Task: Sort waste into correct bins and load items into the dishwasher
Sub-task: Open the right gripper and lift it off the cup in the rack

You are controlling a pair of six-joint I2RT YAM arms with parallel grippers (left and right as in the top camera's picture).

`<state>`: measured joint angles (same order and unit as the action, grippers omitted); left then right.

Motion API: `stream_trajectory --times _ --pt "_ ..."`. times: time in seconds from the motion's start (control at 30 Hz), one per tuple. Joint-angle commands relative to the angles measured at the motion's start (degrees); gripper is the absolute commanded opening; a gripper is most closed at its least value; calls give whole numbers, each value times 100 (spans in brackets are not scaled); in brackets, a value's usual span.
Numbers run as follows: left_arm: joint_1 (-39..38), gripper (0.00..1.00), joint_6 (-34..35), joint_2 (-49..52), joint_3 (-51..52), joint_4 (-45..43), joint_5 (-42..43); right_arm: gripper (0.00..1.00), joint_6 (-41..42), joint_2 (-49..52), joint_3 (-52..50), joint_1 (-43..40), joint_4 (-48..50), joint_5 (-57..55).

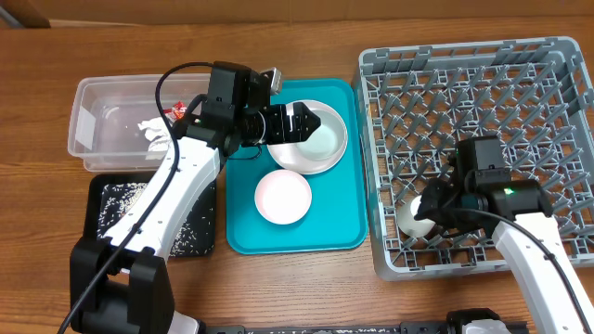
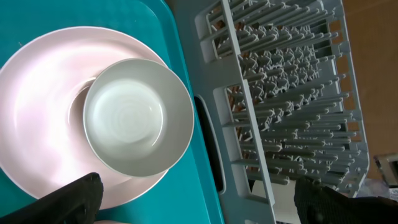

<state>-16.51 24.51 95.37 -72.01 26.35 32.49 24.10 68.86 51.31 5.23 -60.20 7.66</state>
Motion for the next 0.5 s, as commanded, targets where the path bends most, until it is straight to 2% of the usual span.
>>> stream_trajectory --times 0.0,0.13,0.3,0.47 --pt "-11 100 59 -15 -79 2 -13 4 125 26 -131 -7 13 -76" --pt "-11 100 57 -15 -79 2 -13 4 122 20 260 -7 -81 -76" --pt "-11 100 59 -15 -79 2 -11 4 101 20 1342 -7 -634 -79" --pt "-11 100 57 -15 -79 2 -13 4 105 2 1499 -7 -809 -81"
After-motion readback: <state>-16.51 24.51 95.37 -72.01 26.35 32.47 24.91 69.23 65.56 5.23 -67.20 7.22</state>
